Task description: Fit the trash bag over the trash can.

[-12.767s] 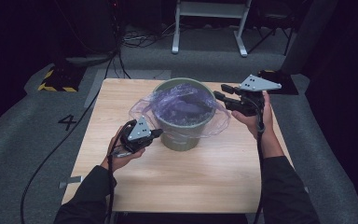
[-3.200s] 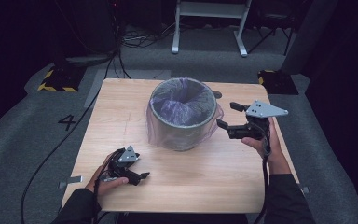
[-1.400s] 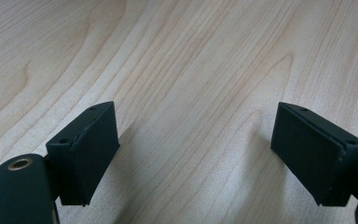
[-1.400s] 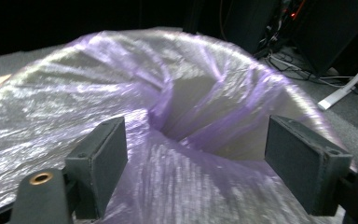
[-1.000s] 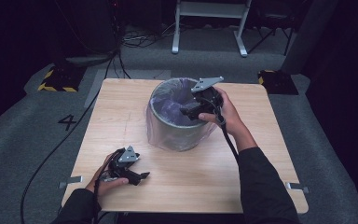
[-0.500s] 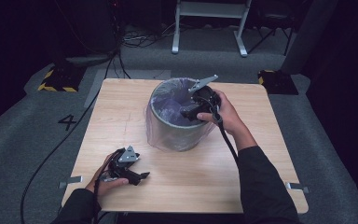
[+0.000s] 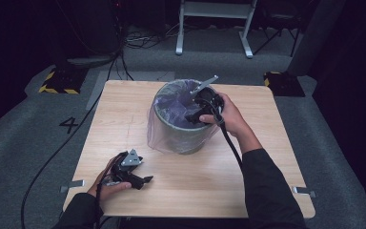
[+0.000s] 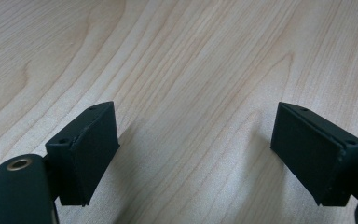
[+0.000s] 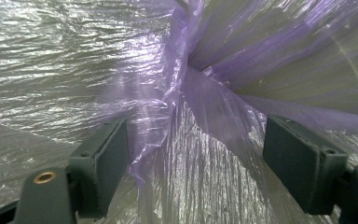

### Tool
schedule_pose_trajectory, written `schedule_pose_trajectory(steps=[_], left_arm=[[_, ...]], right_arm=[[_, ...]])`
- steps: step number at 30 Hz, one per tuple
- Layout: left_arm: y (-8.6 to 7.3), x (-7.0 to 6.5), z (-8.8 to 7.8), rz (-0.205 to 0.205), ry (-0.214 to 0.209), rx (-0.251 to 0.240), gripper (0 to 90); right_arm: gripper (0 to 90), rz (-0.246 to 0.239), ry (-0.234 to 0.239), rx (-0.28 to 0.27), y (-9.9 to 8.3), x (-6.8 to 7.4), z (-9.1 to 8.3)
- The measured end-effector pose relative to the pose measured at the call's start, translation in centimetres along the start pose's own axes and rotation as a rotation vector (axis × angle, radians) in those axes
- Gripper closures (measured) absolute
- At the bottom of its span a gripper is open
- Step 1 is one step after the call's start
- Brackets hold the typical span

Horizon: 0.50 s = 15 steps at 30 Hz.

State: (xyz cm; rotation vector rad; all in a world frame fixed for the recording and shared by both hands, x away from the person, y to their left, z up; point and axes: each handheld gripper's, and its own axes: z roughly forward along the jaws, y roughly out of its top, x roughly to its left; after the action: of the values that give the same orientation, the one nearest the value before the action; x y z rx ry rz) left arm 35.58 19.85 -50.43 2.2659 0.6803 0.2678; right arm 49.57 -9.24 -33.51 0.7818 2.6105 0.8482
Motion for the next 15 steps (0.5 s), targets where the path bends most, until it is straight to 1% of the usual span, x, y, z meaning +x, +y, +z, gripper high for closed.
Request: schedule_pose_trajectory(steps=[5,8,15], left_arm=[[0.0,0.0,0.0,0.0,0.0,0.0,14.5],[0.0,0.0,0.0,0.0,0.0,0.0,14.5],[0.0,0.0,0.0,0.0,0.0,0.0,14.5]], right_arm=[[22.8,0.01,-0.002,0.001,-0.06,-0.06,-0.02],[22.2,0.009,-0.005,-0.01,-0.04,0.03,-0.06],[21.3,0.031,-0.014,-0.081,-0.4,0.11,-0.45]])
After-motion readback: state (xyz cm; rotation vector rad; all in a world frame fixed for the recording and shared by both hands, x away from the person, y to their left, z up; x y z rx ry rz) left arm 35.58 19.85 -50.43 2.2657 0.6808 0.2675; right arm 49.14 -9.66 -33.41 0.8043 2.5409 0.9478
